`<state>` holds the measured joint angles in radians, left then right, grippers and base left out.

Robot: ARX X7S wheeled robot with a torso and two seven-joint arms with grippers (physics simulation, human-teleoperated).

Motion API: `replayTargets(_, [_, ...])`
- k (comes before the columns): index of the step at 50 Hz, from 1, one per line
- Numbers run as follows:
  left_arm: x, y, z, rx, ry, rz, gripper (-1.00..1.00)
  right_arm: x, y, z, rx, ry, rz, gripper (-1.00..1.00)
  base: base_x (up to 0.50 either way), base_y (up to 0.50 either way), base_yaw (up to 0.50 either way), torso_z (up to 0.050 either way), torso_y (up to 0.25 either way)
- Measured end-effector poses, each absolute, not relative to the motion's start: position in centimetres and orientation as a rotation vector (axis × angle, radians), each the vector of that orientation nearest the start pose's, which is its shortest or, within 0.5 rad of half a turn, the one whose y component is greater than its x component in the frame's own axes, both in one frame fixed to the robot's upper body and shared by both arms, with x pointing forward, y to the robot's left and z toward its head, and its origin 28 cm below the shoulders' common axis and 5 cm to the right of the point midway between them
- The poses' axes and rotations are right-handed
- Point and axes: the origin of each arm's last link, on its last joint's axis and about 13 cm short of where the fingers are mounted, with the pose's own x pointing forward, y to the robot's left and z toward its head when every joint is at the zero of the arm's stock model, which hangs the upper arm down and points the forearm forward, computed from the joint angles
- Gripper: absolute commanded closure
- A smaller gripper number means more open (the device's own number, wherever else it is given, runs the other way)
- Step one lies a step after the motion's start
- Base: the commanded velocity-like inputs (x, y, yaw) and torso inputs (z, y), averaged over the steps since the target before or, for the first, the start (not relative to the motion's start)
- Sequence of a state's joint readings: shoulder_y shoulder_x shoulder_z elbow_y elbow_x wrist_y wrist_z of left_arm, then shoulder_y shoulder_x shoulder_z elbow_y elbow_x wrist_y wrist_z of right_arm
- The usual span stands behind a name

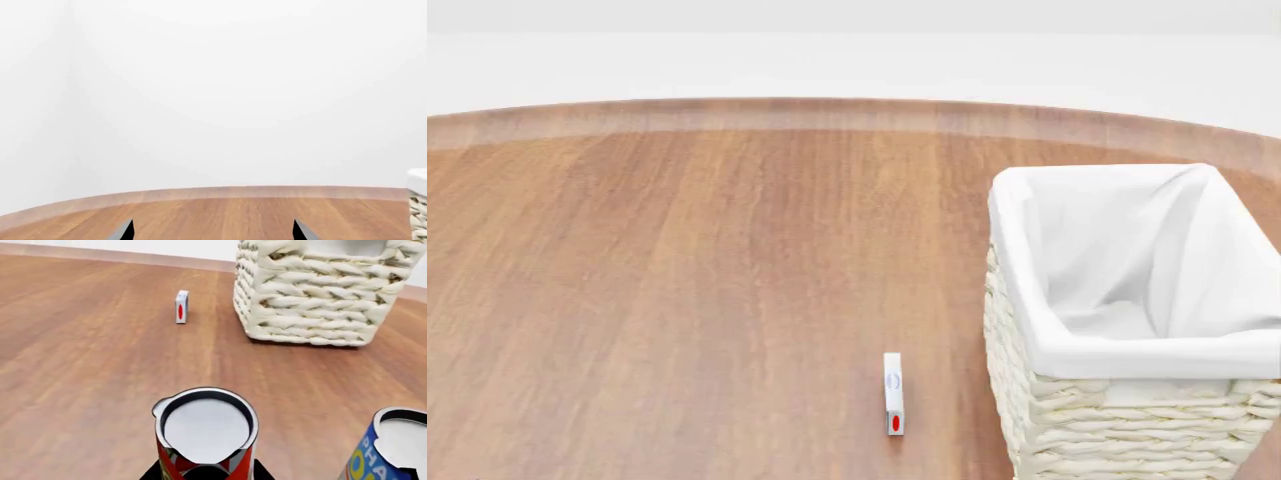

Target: Pick up the tomato sauce, and put it in the basket.

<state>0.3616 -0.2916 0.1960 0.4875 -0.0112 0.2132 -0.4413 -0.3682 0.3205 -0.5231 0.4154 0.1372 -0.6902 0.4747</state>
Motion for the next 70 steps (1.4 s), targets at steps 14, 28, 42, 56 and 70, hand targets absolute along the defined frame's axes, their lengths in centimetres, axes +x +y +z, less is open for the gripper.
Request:
replayTargets(14, [12.8,21.2,6.7,0.07,-0.329,0.124,-1.0,4.2,-9.6,-7.8,-0.091,0.176,0.079,1.0,0.0,0.0,0.0,0.0,0.0])
replayTargets(28, [12.7,21.2,6.7,0.07,-0.33,0.124,-1.0,5.5,-7.1,-6.0,-0.112,0.146,0.169,1.0,0.0,0.0,0.0,0.0,0.0])
replayTargets(42, [12.8,21.2,6.7,0.07,-0.331,0.123,-1.0,9.4,-5.5,-2.8,-0.134,0.114,0.173,1.0,0.0,0.0,0.0,0.0,0.0])
replayTargets(56, [12.9,21.2,6.7,0.07,-0.331,0.127,-1.0,13.8,-4.9,0.4,-0.207,0.086,0.12,1.0,0.0,0.0,0.0,0.0,0.0])
replayTargets(70, [12.9,21.3,6.8,0.069,-0.33,0.128,-1.0,15.1,-4.8,1.7,-0.228,0.081,0.097,1.0,0.0,0.0,0.0,0.0,0.001])
